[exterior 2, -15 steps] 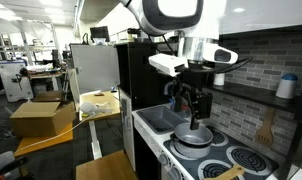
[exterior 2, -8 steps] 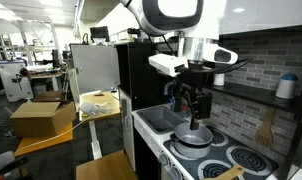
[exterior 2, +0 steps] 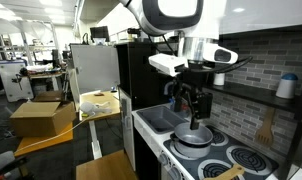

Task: Put the grey pot inside the sink

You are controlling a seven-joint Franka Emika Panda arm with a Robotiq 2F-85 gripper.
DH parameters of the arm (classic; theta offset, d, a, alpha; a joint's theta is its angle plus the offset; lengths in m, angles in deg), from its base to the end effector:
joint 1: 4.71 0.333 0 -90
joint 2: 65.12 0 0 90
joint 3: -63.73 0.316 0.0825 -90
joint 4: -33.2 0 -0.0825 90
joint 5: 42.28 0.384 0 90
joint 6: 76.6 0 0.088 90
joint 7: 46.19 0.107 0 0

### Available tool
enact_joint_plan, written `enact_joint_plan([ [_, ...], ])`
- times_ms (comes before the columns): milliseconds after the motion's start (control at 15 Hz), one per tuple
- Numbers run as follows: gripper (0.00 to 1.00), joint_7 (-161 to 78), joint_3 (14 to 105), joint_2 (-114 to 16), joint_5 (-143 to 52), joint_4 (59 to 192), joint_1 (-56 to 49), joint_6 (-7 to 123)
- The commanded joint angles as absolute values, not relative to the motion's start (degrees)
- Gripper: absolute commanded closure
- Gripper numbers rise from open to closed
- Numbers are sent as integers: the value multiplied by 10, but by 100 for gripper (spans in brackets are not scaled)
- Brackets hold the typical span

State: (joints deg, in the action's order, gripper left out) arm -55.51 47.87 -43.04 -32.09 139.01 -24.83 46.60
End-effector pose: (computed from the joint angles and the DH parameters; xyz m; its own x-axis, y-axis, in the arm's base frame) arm 0.5190 -0.3545 0.3185 0.8510 -0.5221 -0.0578 -0.5247 -0.8499 -0.0492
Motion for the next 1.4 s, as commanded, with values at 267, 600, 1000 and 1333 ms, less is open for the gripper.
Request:
enact_joint_plan([
  [267,0,-567,492,-403,-322,1386,-262,488],
  [600,0,-568,497,-389,-319,1394,-265,517],
  [1000,0,-569,499,-388,-315,1411,-269,552],
  [1333,0,-571,504,-381,-305,1419,-278,588],
])
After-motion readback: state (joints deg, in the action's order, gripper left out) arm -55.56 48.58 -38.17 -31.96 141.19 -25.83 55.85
